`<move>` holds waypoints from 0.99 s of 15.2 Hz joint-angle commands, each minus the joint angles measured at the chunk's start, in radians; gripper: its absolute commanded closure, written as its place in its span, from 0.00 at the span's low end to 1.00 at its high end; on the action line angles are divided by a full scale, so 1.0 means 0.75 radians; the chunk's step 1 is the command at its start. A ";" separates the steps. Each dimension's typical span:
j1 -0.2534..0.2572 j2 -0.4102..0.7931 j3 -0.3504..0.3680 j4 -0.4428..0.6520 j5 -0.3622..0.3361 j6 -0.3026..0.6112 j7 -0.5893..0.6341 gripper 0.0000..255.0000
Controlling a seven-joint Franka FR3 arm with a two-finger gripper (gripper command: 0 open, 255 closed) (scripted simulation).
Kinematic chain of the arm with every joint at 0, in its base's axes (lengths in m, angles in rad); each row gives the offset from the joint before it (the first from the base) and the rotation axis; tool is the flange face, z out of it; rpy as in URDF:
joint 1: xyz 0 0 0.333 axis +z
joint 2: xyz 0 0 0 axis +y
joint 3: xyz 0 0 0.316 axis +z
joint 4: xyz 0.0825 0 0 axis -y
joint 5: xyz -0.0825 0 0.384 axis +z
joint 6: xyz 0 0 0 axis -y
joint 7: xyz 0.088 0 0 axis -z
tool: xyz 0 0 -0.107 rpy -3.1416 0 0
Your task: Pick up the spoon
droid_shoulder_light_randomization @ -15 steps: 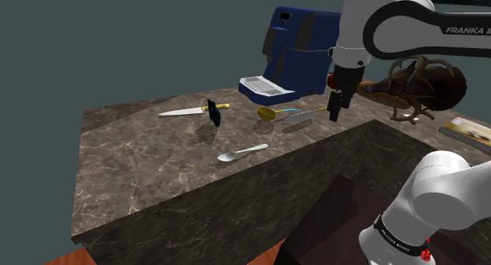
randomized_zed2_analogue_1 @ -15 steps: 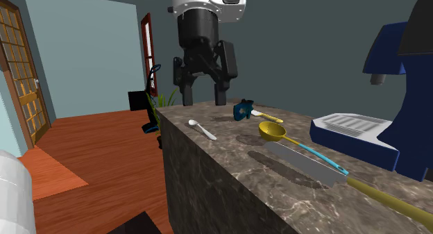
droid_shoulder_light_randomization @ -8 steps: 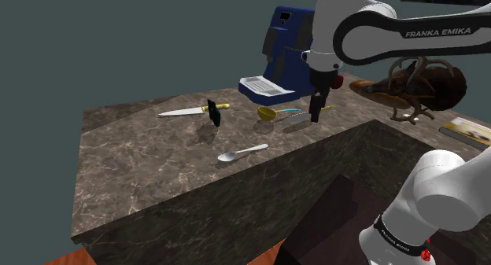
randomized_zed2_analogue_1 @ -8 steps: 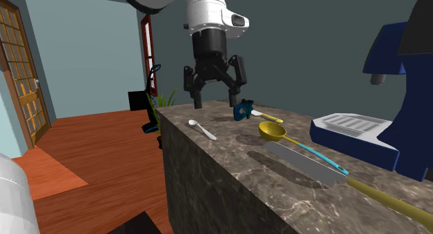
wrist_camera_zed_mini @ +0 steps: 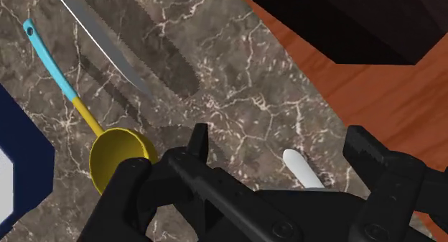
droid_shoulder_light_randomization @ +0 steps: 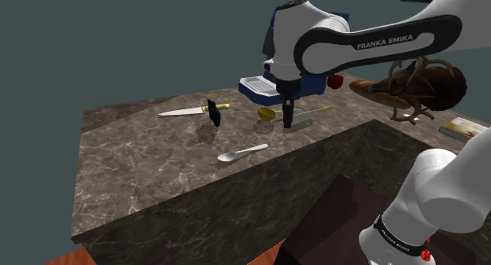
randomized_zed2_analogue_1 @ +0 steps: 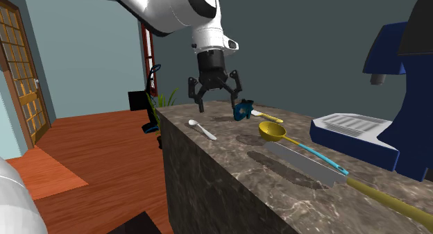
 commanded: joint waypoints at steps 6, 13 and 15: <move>0.097 0.273 0.086 0.149 -0.050 0.118 -0.205 0.00; 0.151 0.418 0.138 0.192 -0.094 0.213 -0.302 0.00; 0.150 0.430 0.137 0.170 -0.100 0.245 -0.292 0.00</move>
